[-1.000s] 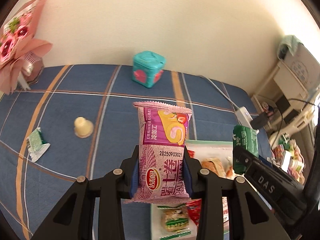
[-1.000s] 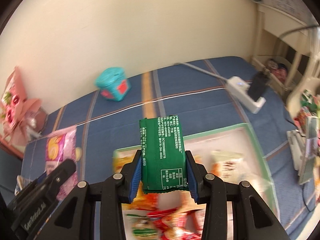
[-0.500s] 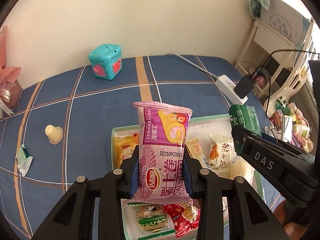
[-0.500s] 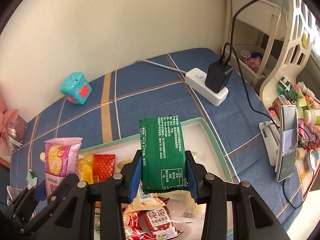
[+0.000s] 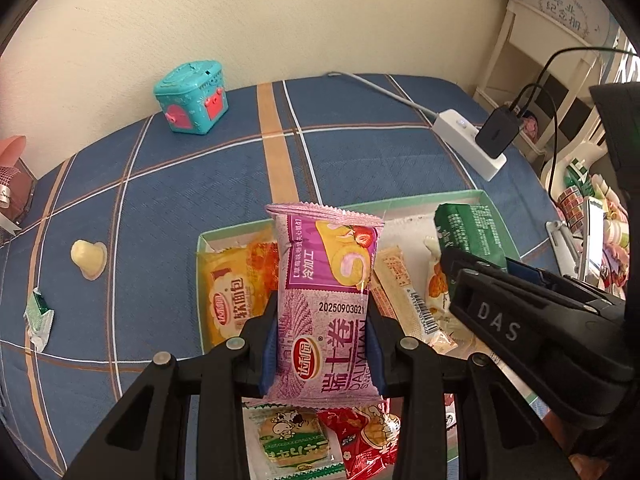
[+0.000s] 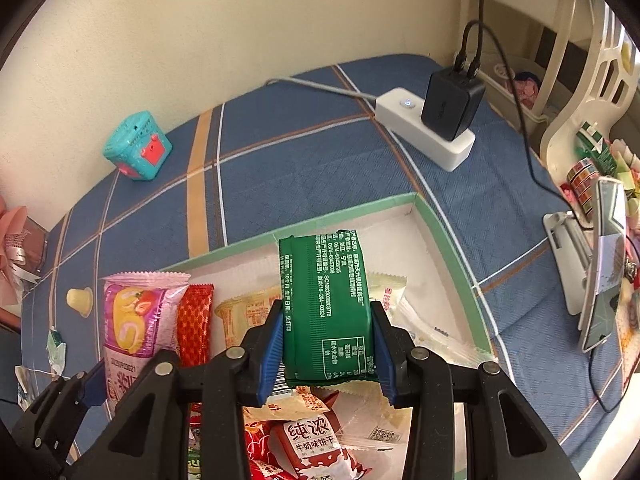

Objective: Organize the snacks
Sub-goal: 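Lower both packets into the tray and open both grippers, then withdraw both tools from the tray toward the biscuit packet and pudding cup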

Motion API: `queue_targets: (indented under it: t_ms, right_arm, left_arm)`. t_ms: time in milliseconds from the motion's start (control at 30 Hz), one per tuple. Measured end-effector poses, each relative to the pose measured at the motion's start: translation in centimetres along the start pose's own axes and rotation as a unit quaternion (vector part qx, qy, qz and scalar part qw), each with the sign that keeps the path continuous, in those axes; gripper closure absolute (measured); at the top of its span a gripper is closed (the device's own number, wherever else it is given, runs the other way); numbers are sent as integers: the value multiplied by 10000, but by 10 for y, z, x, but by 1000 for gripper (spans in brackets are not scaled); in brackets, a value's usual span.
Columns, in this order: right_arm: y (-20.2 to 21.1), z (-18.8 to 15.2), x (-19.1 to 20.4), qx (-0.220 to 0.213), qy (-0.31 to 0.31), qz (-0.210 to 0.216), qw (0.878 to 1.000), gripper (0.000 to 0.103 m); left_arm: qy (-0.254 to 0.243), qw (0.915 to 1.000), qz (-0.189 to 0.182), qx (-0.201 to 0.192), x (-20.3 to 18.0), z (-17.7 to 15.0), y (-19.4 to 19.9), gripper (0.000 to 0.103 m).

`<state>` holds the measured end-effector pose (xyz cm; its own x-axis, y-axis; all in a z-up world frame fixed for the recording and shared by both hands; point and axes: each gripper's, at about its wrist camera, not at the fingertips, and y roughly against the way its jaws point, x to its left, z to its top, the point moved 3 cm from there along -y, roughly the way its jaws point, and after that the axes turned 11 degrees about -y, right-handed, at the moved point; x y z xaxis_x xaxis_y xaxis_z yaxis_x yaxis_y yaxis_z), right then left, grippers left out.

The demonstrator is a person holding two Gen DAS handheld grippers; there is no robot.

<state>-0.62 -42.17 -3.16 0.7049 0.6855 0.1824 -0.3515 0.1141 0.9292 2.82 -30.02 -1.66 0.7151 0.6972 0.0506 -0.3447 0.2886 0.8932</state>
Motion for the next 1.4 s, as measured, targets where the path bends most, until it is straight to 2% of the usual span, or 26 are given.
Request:
queue_targets:
  t_ms: [233,600,700,767,1000,1133,1267,1400]
  right_arm:
    - [-21,-8,0,274,30,-80,9996,60]
    - [-26,-12,1,329,35,-111,9994,59]
    - [-25,-11,1,331,29,-117,9994,55]
    - [-25,-11,0,333,40,-150,9993,48]
    - [-19,-7,-1,263,30,-171,9995,41]
    - [-11,-4,-1,172,17,-162,9997,39]
    - [2,0,-2,14,-21,-137,9999,39]
    - [17,4,-4,-164,-41,-141,9998,39]
  left_arm:
    - [-90,9999,71,128,-5,-4,-10,65]
    - [-89,9997,55,217,-7,-5,-17,64]
    - [-71,9996,-2,257,-8,-6,-19,60]
    - [-39,9997,-26,259,-8,-6,-18,56]
    - [63,9998,-91,191,-6,-3,-11,46]
    - [95,9998,-163,91,-5,0,-2,44]
    - [240,9986,-479,22,-5,3,7,42]
    - [242,9987,-427,-112,-2,6,17,42]
